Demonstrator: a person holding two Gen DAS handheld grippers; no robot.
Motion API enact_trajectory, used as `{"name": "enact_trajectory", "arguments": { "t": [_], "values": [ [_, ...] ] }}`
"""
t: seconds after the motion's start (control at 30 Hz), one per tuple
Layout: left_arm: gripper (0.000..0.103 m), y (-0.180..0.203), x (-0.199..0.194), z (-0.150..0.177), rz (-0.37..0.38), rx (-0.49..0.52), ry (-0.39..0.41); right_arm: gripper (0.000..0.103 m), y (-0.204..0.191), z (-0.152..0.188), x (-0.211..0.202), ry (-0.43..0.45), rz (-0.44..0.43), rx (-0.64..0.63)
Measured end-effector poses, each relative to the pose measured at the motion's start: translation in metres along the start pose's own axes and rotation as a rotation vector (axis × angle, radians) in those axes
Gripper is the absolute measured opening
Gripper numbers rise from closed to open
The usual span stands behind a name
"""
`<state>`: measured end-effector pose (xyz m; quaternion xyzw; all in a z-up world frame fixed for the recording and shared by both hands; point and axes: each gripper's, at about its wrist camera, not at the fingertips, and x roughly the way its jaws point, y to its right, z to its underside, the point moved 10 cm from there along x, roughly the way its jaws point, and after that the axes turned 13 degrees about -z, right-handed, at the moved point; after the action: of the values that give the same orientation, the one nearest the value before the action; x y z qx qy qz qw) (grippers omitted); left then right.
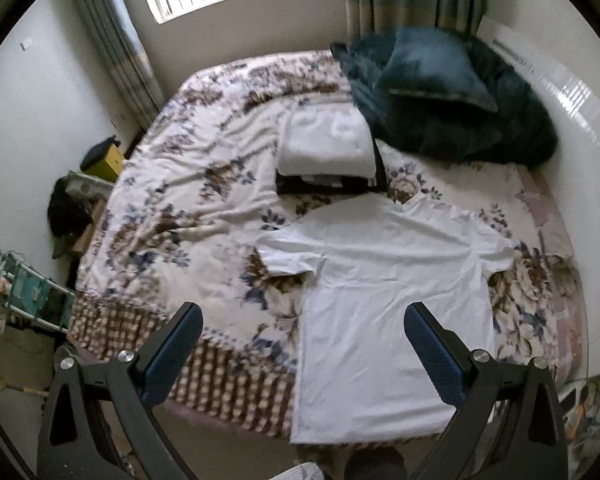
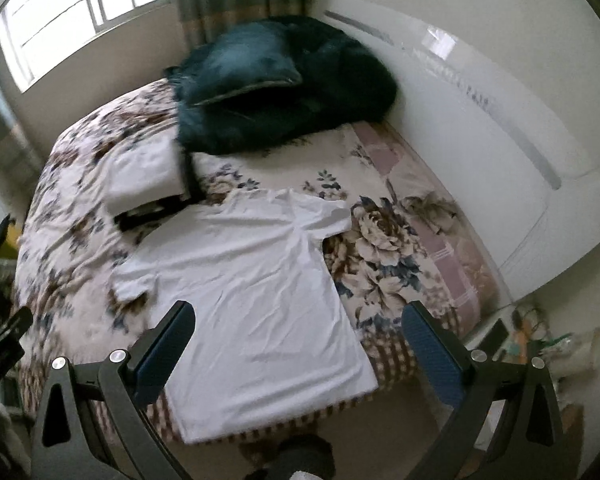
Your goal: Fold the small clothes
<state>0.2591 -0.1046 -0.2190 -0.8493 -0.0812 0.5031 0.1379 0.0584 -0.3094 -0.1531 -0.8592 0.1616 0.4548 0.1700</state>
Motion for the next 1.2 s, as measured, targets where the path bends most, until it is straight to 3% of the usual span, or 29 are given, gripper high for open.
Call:
{"name": "enact_trajectory", "arguments": {
  "t": [0.13,0.27,0.5,0.53,0.6,0.67,0.73,0.87,0.93,0.97,1.0,1.1,1.2],
  "values": [
    [0.103,0.044,0.068,-0.009,-0.009,0.027,-0.029,0.103,0.048,-0.018,0.098,-0.029,0.039,0.063],
    [0.103,0.076,0.130,-0.014,-0.039,0.037,-0.071,0.103,0.097,-0.036,0.202,-0.078,0.023,0.138],
    [0.103,0.149,0.269,0.003,-0.023,-0.044,-0.256,0.103,0.193,-0.037,0.390,-0.140,-0.067,0.390],
    [0.103,0.159,0.290,0.009,-0.026,-0.048,-0.283,0.102,0.207,-0.034,0.416,-0.146,-0.085,0.444],
    [0.103,0.179,0.323,0.020,-0.026,-0.037,-0.319,0.088,0.232,-0.022,0.457,-0.155,-0.108,0.548],
    [0.103,0.195,0.343,0.031,-0.029,-0.013,-0.346,0.081,0.251,-0.013,0.494,-0.168,-0.143,0.641],
    [0.103,0.204,0.356,0.038,-0.019,0.000,-0.354,0.081,0.266,-0.009,0.530,-0.142,-0.184,0.729],
    [0.103,0.215,0.372,0.051,0.002,0.008,-0.386,0.080,0.277,-0.007,0.574,-0.047,-0.252,0.876],
    [0.103,0.214,0.373,0.054,0.016,-0.003,-0.396,0.060,0.277,-0.014,0.579,0.034,-0.272,0.915],
    [0.103,0.212,0.372,0.055,0.021,-0.012,-0.399,0.029,0.273,-0.015,0.581,0.042,-0.279,0.921],
    [0.103,0.208,0.370,0.056,0.025,-0.024,-0.403,0.015,0.268,-0.018,0.583,0.049,-0.281,0.916],
    [0.103,0.194,0.367,0.053,0.033,-0.054,-0.404,0.011,0.243,-0.034,0.573,0.093,-0.232,0.793],
    [0.103,0.173,0.361,0.049,0.019,-0.076,-0.382,0.009,0.188,-0.063,0.557,0.141,-0.145,0.485]
  ]
}}
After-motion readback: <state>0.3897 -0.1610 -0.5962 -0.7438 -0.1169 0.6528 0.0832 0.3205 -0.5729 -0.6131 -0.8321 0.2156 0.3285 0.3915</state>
